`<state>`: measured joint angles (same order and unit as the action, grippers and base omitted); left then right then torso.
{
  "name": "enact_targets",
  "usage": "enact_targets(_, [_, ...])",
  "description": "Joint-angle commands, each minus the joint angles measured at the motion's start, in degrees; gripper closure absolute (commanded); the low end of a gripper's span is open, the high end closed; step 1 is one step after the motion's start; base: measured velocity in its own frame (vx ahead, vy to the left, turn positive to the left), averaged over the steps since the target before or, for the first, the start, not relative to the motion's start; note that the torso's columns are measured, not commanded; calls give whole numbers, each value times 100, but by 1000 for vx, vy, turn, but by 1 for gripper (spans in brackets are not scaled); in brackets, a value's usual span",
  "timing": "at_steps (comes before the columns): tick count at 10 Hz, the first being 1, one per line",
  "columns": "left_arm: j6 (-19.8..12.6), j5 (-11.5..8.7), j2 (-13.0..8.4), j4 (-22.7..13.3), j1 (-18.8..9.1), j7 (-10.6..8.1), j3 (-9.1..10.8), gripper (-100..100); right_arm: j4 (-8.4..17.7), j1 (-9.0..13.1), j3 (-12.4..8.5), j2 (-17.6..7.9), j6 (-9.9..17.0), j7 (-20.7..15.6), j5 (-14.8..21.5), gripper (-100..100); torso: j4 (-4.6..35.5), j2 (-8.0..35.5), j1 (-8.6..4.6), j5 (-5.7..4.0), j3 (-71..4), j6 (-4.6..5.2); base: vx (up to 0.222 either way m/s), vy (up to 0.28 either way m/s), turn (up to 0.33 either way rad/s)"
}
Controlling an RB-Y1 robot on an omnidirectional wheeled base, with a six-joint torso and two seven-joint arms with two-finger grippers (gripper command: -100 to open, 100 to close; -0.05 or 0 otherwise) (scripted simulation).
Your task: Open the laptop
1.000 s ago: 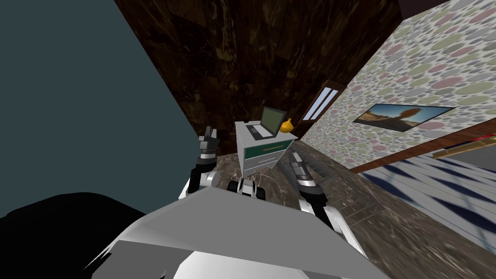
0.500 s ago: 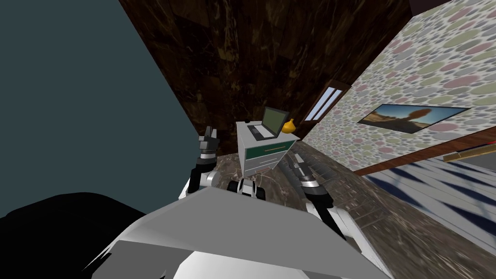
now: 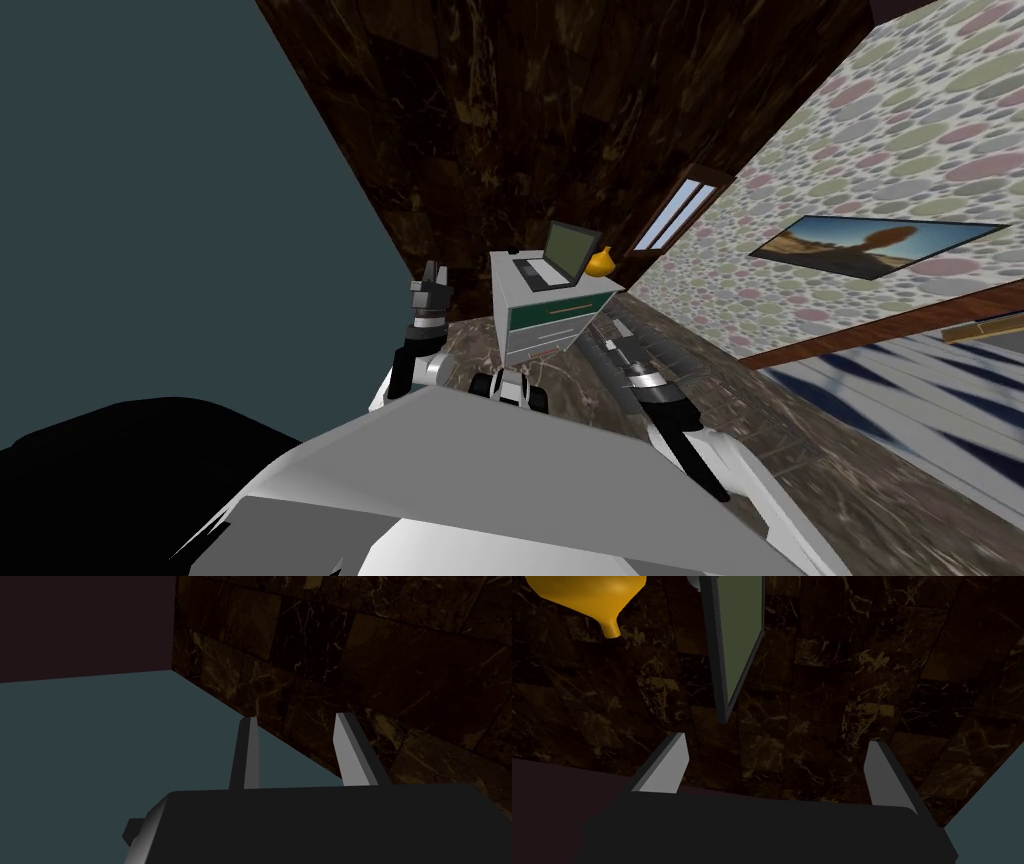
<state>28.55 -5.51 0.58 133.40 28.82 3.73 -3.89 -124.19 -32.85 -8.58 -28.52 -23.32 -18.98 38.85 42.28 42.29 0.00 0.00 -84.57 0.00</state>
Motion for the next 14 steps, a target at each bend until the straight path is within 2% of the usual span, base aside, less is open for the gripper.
enact_targets(1, [0,0,0,0,0,0,0,0,29,-6,-114,-304,148,-120,426,-100,0,-1,1,0,-1,-1,11,7,31])
enact_targets(2, [0,0,0,0,0,0,0,0,60,-24,-217,-527,260,-234,629,-100,0,0,-1,0,0,0,14,8,63])
enact_targets(3, [0,0,0,0,0,0,0,0,60,-24,-217,-561,260,-234,760,-100,0,-1,-1,0,-1,-1,11,6,42])
enact_targets(4, [0,0,0,0,0,0,0,0,95,-39,-319,-791,376,-347,959,-100,0,0,0,0,0,0,10,8,68])
enact_targets(5, [0,0,0,0,0,0,0,0,95,-39,-319,-819,376,-347,1094,-100,0,0,0,0,0,-1,10,5,37])
enact_targets(6, [0,0,0,0,0,0,0,0,136,-53,-419,-1077,493,-461,1284,-100,0,0,0,0,0,0,13,7,84])
enact_targets(7, [0,0,0,0,0,0,0,0,136,-53,-419,-1079,493,-461,1426,-100,0,-1,0,0,-1,-2,12,4,51])
enact_targets(8, [0,0,0,0,0,0,0,0,182,-64,-518,-1338,611,-574,1618,-100,0,-1,0,0,0,0,14,6,77])
enact_targets(9, [0,0,0,0,0,0,0,0,182,-64,-518,-1338,611,-574,1754,-100,0,-1,0,0,-1,-1,12,4,48])
enact_targets(10, [0,0,0,0,0,0,0,0,233,-72,-613,-1594,731,-685,1950,-100,0,0,-1,0,0,0,15,6,101])
enact_targets(11, [0,0,0,0,0,0,0,0,233,-72,-613,-1594,731,-685,2079,-100,0,-1,0,0,-1,-2,13,1,48])
enact_targets(12, [0,0,0,0,0,0,0,0,289,-78,-706,-1847,851,-795,2272,-100,0,0,-1,-1,0,1,13,2,101])
enact_targets(13, [0,0,0,0,0,0,0,0,289,-78,-706,-1847,851,-795,2396,-100,0,1,0,1,0,-1,11,1,52])
enact_targets(14, [0,0,0,0,0,0,0,0,349,-82,-794,-2097,970,-902,2589,-100,0,0,-1,-1,1,0,14,4,105])
